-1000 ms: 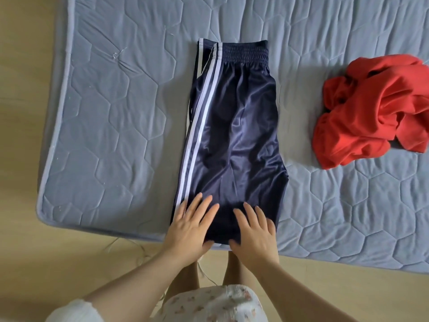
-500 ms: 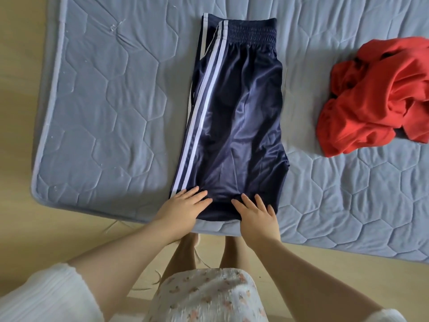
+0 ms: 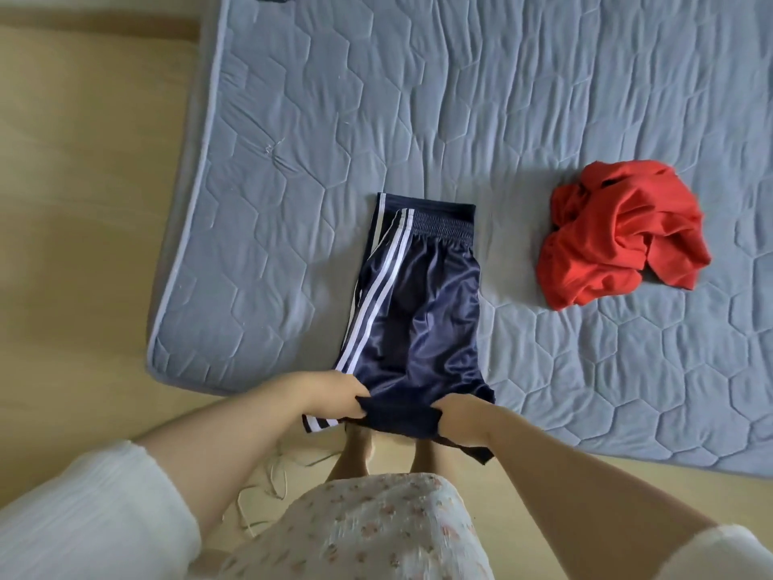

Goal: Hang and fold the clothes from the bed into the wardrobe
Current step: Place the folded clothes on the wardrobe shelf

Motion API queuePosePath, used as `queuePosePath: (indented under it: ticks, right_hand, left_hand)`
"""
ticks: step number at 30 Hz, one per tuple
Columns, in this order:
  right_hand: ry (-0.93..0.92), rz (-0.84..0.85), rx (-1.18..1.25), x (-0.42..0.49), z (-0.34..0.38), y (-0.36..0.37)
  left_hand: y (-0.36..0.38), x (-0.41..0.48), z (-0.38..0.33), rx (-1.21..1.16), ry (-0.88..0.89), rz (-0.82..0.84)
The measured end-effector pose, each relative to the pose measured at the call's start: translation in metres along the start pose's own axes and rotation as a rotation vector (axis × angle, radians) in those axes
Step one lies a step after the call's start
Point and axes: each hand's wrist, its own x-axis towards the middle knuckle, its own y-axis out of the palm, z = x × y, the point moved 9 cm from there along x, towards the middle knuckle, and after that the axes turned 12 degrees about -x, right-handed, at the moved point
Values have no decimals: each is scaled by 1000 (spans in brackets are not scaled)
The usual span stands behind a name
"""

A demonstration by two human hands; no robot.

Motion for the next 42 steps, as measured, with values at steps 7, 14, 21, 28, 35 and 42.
queuePosePath:
  ticks: [7,14,21,28,35,42]
  right_hand:
    - [97,-160,-62,-27,-32,-109]
    - [249,-485,-43,-36,-77,-205]
    - [369,-737,138,-11,-111,-206]
    - [382,-664,876,56,-147,-166]
    - [366,-952,1005,64,-156,-169]
    - [541,-947,706,47,-164,-187]
  left_hand:
    - [-93,-26,-66,152,70,-127]
    - [-186,-40,-127,398,170,-499]
    - [-222,-16,-96,245,176,-1070]
    - [-187,61,2,-1051,-9,-862]
    - [-207,61,-10,-1083,306,-949]
    - [-240,52,-35,-319,9,-1177]
